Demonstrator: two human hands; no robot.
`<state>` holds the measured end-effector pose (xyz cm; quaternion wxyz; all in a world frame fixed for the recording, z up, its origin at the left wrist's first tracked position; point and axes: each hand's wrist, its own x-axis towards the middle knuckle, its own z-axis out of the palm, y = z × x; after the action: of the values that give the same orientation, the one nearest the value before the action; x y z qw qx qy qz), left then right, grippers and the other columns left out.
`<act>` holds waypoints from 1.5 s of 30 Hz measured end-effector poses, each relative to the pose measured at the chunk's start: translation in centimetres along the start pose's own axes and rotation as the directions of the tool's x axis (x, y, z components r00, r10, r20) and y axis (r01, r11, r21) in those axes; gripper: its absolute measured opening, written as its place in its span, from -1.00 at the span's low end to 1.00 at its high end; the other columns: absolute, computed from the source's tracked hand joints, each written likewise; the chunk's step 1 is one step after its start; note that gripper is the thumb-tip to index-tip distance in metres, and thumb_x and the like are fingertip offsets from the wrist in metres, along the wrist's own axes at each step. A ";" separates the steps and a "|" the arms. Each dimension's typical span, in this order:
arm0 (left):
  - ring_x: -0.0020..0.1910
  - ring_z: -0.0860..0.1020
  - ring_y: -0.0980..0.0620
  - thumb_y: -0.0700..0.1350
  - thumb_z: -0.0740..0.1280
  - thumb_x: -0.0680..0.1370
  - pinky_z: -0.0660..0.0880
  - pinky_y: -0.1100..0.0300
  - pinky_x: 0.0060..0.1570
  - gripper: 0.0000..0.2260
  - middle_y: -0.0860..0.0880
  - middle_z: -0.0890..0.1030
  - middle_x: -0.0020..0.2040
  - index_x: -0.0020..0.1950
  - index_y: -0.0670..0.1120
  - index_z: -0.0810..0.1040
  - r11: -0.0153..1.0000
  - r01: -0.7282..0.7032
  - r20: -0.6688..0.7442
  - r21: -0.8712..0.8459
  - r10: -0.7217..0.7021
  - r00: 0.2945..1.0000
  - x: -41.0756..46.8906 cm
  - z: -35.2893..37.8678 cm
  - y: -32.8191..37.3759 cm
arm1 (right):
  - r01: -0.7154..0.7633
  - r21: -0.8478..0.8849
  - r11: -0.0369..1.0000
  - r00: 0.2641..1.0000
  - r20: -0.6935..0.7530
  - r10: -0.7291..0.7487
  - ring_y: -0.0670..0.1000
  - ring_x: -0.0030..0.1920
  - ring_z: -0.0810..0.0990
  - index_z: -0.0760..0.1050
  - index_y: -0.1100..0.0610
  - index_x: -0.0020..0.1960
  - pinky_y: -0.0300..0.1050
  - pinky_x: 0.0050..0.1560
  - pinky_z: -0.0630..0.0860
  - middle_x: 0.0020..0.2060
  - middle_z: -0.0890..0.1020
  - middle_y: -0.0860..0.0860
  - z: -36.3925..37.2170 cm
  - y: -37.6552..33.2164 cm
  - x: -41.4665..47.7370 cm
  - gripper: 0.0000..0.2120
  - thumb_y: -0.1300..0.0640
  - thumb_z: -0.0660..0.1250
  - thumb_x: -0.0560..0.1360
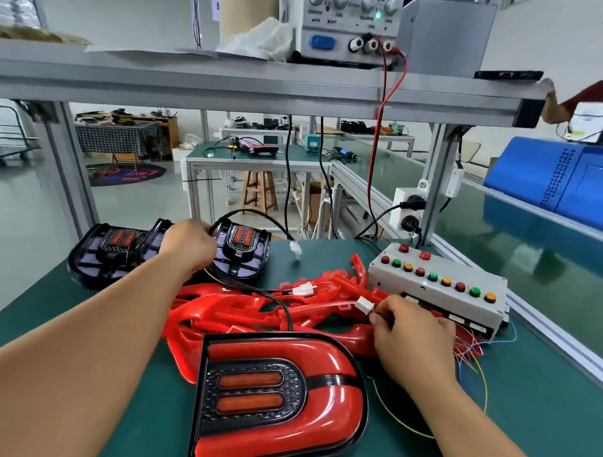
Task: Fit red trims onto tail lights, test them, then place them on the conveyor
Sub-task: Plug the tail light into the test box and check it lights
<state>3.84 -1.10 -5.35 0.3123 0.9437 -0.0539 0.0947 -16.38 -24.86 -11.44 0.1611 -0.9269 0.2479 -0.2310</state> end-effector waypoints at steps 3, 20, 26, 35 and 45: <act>-0.22 0.58 -0.17 -0.22 0.28 0.59 0.54 0.03 -0.22 -0.84 -0.15 0.61 -0.13 0.03 -0.02 0.62 0.963 -0.082 -0.046 -0.257 0.073 0.996 -0.6 -1.5 1.2 | -0.013 0.040 0.999 1.000 -0.010 0.013 -0.12 -0.16 0.49 0.42 -0.13 -0.15 -0.13 0.04 0.08 -0.29 0.49 -0.22 -0.1 0.0 -0.2 -0.87 -0.02 0.24 0.59; -0.30 0.48 -0.10 -0.26 0.36 0.56 0.55 -0.09 -0.07 -0.81 -0.12 0.62 -0.25 -0.16 0.02 0.58 0.962 -0.179 0.005 -0.204 0.184 0.983 -5.4 -8.0 -5.7 | -0.022 0.024 0.999 1.000 -0.015 0.022 -0.14 -0.29 0.35 0.34 -0.12 -0.21 -0.08 0.01 0.14 -0.37 0.41 -0.24 -0.4 0.2 -0.4 -0.80 -0.03 0.24 0.59; -0.20 0.57 -0.16 -0.24 0.39 0.54 0.55 -0.07 -0.06 -0.84 -0.13 0.67 -0.21 -0.17 0.00 0.61 0.984 -0.092 0.029 -0.153 0.097 0.995 -5.5 -7.3 -8.3 | -0.029 0.033 0.999 0.999 -0.027 0.030 -0.13 -0.28 0.34 0.30 -0.13 -0.25 -0.08 -0.01 0.12 -0.37 0.38 -0.26 -0.5 0.5 -0.5 -0.75 -0.02 0.24 0.58; -0.07 0.58 -0.11 -0.54 0.23 0.47 0.47 0.08 -0.05 -0.67 -0.18 0.65 -0.06 -0.08 -0.12 0.58 0.931 -0.023 0.061 -0.365 0.048 0.997 -6.3 -6.7 -8.7 | -0.009 0.017 1.000 0.999 -0.036 0.010 -0.14 -0.28 0.35 0.38 -0.11 -0.19 -0.08 -0.03 0.14 -0.36 0.40 -0.25 -0.3 0.5 -0.4 -0.84 -0.02 0.26 0.57; -0.30 0.40 0.04 -0.20 0.33 0.56 0.33 0.13 -0.22 -0.91 -0.02 0.48 -0.30 -0.06 -0.02 0.60 0.728 0.081 0.171 -0.681 0.051 0.984 -5.9 -8.3 -5.0 | -0.023 0.029 0.999 1.000 -0.003 0.023 -0.11 -0.23 0.37 0.33 -0.13 -0.22 -0.08 0.00 0.11 -0.33 0.42 -0.23 -0.4 0.5 -0.4 -0.79 -0.02 0.24 0.58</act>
<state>-2.31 8.12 -3.01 0.6326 0.7670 -0.1053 -0.0191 -17.10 -25.10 -11.40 0.1769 -0.9212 0.2553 -0.2343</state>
